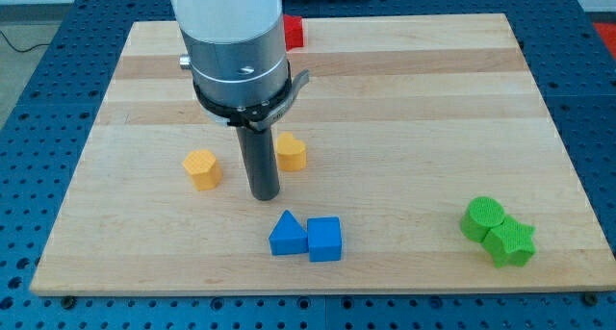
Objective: Move the yellow hexagon towards the bottom left
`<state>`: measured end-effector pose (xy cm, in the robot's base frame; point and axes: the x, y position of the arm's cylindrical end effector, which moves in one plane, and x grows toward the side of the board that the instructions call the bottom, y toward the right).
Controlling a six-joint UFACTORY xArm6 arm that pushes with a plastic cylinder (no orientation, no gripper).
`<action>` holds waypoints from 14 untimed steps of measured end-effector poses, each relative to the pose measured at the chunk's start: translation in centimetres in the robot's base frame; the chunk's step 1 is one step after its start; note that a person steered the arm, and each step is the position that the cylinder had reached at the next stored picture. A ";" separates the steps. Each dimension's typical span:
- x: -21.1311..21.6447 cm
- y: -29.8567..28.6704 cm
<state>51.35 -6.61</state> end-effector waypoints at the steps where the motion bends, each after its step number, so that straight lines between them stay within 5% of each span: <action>1: -0.5 0.1; 3: -4.1 4.4; 5: -3.3 10.8; 7: -8.0 13.5; 10: -7.3 -3.7; 12: -0.2 -12.7; 14: 0.0 -11.2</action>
<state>51.35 -17.79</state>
